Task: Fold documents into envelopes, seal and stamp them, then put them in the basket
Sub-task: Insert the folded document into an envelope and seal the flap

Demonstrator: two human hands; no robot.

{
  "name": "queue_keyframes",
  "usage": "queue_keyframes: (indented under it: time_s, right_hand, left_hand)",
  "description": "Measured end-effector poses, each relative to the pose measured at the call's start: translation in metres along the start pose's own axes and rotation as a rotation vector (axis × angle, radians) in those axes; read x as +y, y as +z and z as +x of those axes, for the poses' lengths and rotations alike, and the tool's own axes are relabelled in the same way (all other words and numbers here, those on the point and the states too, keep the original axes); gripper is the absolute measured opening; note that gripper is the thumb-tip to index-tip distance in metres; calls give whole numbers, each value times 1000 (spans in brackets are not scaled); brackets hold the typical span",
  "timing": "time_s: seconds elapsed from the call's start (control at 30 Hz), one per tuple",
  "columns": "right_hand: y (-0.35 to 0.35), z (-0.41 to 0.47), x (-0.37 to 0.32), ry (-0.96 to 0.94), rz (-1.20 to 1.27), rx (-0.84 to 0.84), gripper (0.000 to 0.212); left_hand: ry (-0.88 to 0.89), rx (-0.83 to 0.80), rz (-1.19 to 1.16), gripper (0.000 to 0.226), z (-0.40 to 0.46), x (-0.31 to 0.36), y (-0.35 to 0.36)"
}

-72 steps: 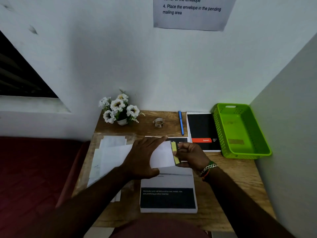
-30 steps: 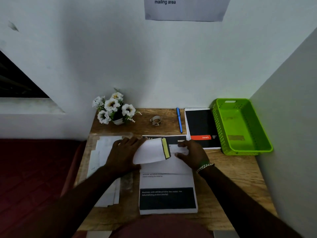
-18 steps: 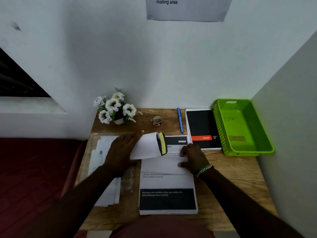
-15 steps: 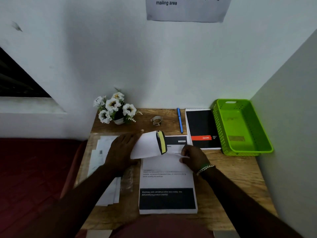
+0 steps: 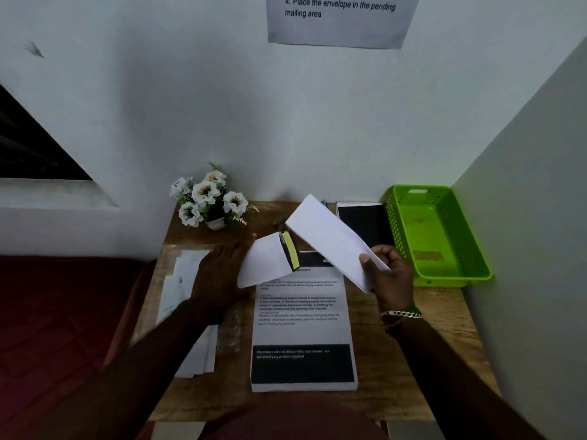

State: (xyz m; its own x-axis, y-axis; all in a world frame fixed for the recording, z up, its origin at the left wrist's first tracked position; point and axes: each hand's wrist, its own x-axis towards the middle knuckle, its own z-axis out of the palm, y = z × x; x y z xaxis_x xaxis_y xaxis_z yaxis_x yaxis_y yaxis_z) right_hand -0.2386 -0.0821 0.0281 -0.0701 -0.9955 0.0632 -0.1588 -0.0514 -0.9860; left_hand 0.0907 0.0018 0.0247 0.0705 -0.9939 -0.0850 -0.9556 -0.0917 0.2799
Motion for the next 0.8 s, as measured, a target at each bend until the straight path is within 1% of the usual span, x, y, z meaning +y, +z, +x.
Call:
queue_keyframes:
  time_s: [0.1,0.2,0.33,0.57,0.63,0.8]
  right_hand:
    - [-1,-2,0,-52,-14,-56,14]
    - [-5,-2,4,-64,-40,-129,11]
    - [-9,1,-1,-75,-98,-196,19]
    - [-15,14,-19,-194,-261,-372,25]
    - [-13,17,-25,-226,-276,-402,24]
    - [2,19,-33,-181,-322,-402,17]
  left_hand:
    - [7,8,-13,132,1,3,0]
    - [10,18,-13,133,3,3,0]
    - [10,24,5,134,4,1,1]
    - [30,16,62,133,2,2,5]
    - [37,9,67,132,1,5,6]
    - [82,-24,53,126,-2,22,11]
